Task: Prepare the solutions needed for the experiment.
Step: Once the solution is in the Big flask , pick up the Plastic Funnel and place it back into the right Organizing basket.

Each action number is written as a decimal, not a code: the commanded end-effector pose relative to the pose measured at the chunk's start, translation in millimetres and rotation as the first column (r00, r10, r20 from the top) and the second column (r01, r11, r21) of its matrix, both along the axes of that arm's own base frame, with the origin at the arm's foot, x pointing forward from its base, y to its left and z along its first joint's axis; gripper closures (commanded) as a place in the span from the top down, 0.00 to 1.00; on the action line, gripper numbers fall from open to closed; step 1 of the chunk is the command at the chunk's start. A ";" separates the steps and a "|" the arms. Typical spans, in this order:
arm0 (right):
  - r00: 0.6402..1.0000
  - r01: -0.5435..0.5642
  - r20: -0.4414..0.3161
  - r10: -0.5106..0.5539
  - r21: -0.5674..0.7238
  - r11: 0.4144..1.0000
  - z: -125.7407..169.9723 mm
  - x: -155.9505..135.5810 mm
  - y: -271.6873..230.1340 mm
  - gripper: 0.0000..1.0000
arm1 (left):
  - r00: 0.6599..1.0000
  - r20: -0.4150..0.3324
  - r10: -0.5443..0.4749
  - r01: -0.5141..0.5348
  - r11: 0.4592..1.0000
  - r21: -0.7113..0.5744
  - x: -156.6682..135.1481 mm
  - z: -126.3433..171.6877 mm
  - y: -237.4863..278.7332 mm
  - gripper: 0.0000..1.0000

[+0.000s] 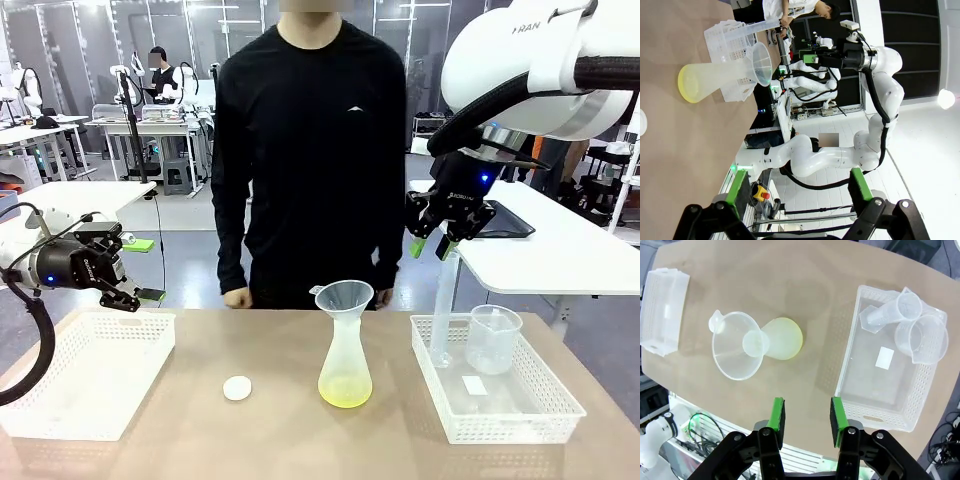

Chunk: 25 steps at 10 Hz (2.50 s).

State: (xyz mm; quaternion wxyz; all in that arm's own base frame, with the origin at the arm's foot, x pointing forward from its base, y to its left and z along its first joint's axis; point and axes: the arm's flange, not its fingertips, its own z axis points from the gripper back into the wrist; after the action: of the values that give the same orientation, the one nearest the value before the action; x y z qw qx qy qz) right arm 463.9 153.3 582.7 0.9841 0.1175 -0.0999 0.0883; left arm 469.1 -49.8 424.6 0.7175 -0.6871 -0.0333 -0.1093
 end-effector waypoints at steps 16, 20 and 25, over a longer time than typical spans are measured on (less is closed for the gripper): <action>0.977 0.149 -0.170 -0.126 0.125 0.981 -73.7 36.9 68.1 0.48 | 1.000 0.001 -0.006 0.006 1.000 -0.011 -0.5 2.5 0.2 1.00; 0.966 0.179 -0.211 -0.149 0.133 0.975 -94.0 44.2 64.9 0.48 | 1.000 0.001 -0.006 0.006 1.000 -0.011 -0.5 2.5 0.2 1.00; 0.964 0.164 -0.243 -0.112 0.208 0.964 -113.7 46.3 63.3 0.48 | 1.000 0.001 -0.006 0.006 1.000 -0.011 -0.5 2.5 0.2 1.00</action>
State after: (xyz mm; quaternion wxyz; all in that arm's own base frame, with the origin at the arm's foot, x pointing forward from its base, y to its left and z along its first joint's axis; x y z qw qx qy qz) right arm 512.1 219.8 472.3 0.9765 0.2146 0.0093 -0.0161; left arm 469.1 -49.8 424.6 0.7175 -0.6871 -0.0333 -0.1093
